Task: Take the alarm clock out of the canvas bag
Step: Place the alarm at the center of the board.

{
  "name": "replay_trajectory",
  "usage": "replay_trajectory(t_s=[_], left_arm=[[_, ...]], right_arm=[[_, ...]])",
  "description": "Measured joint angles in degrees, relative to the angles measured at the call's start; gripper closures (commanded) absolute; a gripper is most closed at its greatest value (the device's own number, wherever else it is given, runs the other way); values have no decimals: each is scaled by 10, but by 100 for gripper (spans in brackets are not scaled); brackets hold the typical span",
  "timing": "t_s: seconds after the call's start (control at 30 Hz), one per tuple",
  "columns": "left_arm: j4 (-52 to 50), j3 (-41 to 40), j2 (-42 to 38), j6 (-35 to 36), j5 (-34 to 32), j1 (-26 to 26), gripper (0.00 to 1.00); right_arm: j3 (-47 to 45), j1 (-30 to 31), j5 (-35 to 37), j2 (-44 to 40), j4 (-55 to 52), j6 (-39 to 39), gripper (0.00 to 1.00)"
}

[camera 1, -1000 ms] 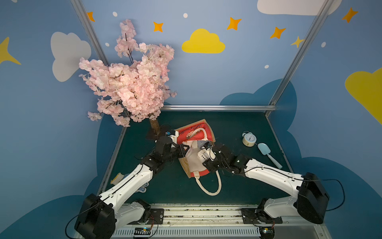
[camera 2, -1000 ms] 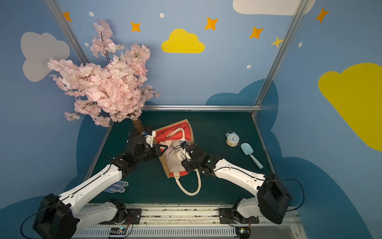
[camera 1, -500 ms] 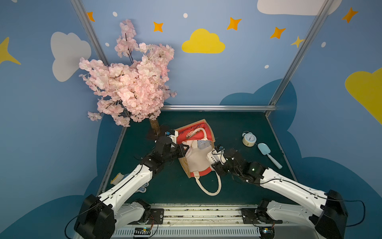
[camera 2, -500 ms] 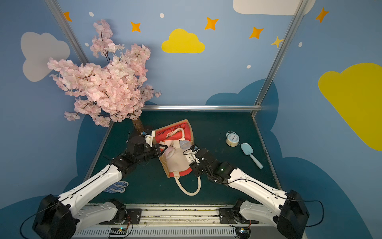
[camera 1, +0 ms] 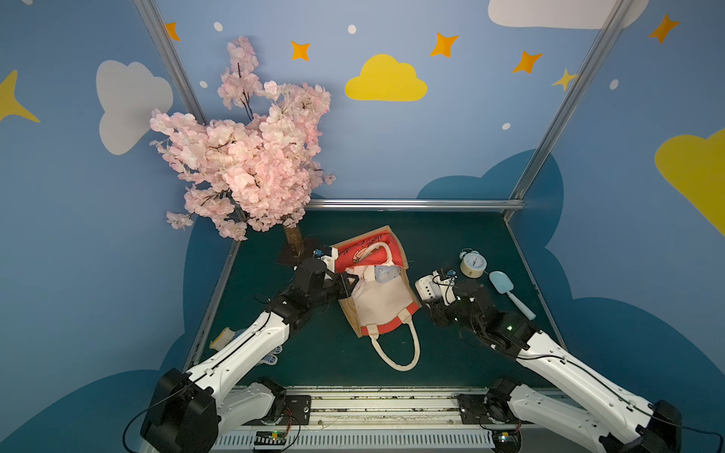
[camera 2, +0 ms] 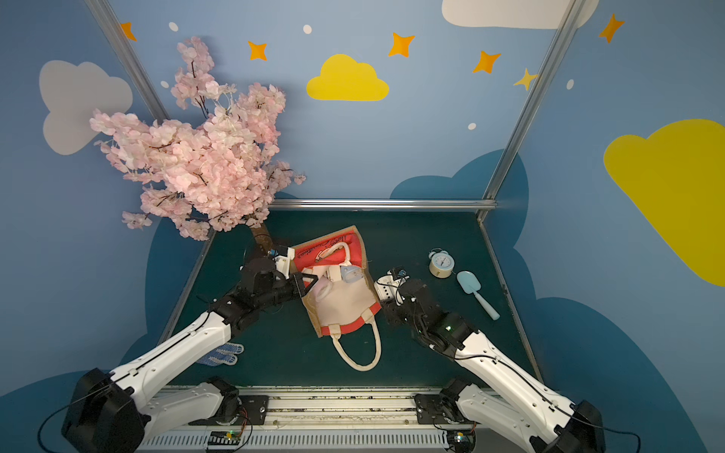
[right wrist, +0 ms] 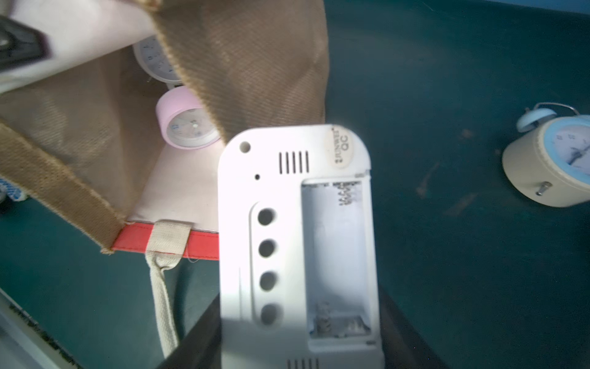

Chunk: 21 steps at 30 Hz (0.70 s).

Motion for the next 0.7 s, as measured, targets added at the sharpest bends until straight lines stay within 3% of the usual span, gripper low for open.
replay_trajectory(t_s=[0.7], left_arm=[[-5,0,-4,0,-1,0,88]], right_arm=[[26,-139,-4,112,-21,9,63]])
